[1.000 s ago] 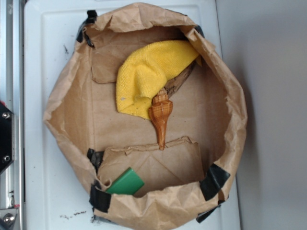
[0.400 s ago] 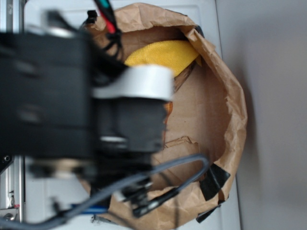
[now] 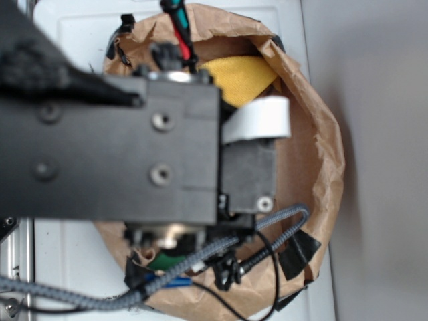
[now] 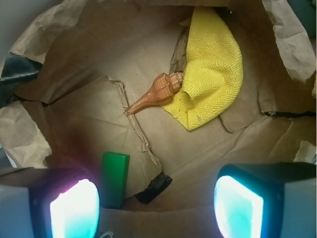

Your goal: Grab the green block.

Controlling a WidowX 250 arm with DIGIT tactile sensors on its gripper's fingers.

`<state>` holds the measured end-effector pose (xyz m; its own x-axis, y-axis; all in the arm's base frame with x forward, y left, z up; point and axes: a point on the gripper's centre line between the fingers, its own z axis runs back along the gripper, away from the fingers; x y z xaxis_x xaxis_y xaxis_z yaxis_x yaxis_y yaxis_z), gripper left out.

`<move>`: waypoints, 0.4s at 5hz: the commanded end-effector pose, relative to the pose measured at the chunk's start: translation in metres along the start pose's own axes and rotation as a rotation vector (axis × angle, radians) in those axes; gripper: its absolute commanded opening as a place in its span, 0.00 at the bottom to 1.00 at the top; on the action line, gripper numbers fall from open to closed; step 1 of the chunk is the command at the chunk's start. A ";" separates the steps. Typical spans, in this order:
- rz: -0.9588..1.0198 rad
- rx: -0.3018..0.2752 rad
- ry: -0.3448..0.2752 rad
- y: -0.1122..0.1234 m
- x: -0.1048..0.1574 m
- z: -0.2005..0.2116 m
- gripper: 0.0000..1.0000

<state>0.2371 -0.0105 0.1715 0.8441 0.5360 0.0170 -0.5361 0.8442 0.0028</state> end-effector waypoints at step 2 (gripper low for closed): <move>0.124 -0.004 -0.059 0.009 0.061 -0.083 1.00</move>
<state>0.2834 0.0150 0.0781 0.7916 0.6100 0.0341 -0.6108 0.7916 0.0180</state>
